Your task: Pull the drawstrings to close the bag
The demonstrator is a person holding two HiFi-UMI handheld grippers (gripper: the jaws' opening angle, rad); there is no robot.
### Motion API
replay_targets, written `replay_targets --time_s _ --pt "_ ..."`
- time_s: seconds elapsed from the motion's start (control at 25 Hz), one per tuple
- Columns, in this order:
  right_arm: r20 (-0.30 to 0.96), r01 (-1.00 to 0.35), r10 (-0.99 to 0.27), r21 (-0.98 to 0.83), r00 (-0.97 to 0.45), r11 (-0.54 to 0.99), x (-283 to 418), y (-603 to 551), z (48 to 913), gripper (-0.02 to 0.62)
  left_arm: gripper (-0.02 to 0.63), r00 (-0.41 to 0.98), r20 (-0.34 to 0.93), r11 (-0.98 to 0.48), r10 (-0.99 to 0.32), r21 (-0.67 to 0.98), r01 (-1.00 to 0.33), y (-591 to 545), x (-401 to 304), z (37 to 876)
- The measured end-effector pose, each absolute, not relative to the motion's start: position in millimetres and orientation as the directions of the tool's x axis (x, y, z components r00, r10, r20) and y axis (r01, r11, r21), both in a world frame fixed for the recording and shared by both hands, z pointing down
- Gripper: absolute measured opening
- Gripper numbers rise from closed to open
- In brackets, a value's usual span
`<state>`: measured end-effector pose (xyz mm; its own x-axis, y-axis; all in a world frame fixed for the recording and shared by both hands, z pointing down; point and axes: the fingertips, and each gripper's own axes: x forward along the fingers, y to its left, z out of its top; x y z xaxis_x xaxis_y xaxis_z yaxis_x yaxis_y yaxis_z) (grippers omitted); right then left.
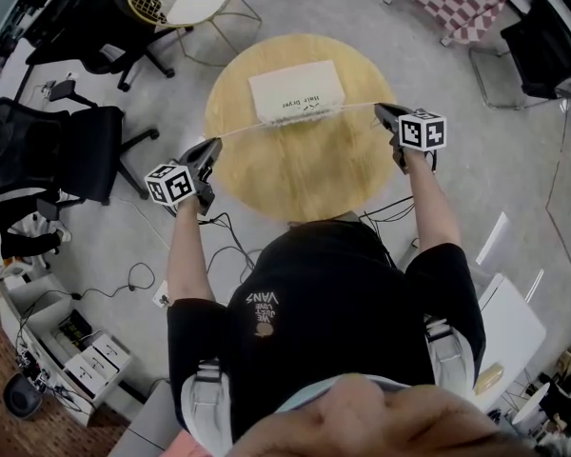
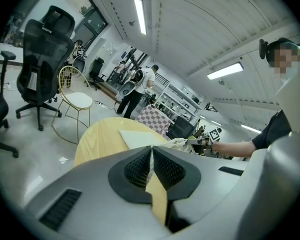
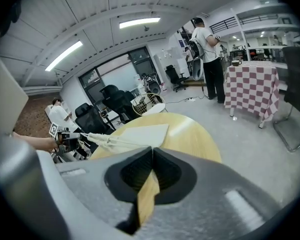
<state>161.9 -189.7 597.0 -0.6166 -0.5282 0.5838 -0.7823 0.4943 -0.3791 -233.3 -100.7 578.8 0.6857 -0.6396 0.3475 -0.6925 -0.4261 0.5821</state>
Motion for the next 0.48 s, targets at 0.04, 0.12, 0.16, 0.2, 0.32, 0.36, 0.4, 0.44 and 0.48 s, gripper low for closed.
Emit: replay_targets --time_s 0.04,0.12,0.16,0.2,0.32,0.36,0.4,0.44,0.48 --pt "0.585 -0.785 -0.53 -0.381 -0.614 0.489 164 -189 598 -0.002 0.015 0.684 0.351 -0.424 -0.639 0.582 -0.694 -101 -234 580" --pt "0.588 -0.79 -0.533 -0.383 -0.608 0.479 168 -188 601 -0.002 0.015 0.682 0.357 -0.418 -0.638 0.583 -0.697 -100 -235 583" --pt "0.59 -0.792 -0.533 -0.382 -0.606 0.476 169 -187 602 -0.002 0.015 0.682 0.361 -0.416 -0.636 0.584 -0.698 -100 -236 585" --pt "0.593 -0.793 -0.533 -0.382 -0.604 0.474 171 -186 604 -0.002 0.014 0.682 0.365 -0.414 -0.634 0.584 -0.698 -100 -236 586" --pt "0.603 -0.801 -0.534 -0.382 -0.593 0.46 177 -184 607 -0.002 0.014 0.679 0.372 -0.408 -0.633 0.585 -0.701 -100 -236 588" --pt "0.602 -0.802 -0.535 -0.389 -0.593 0.452 178 -183 609 -0.002 0.015 0.678 0.373 -0.405 -0.633 0.586 -0.702 -100 -236 589" --pt "0.599 -0.803 -0.537 -0.398 -0.594 0.445 180 -182 610 -0.002 0.015 0.676 0.376 -0.401 -0.633 0.589 -0.702 -100 -236 591" --pt "0.598 -0.803 -0.539 -0.402 -0.594 0.439 181 -182 611 -0.002 0.015 0.675 0.38 -0.394 -0.632 0.593 -0.702 -99 -237 593" --pt "0.597 -0.805 -0.541 -0.402 -0.592 0.437 183 -182 612 -0.002 0.015 0.675 0.384 -0.388 -0.63 0.598 -0.702 -98 -238 595"
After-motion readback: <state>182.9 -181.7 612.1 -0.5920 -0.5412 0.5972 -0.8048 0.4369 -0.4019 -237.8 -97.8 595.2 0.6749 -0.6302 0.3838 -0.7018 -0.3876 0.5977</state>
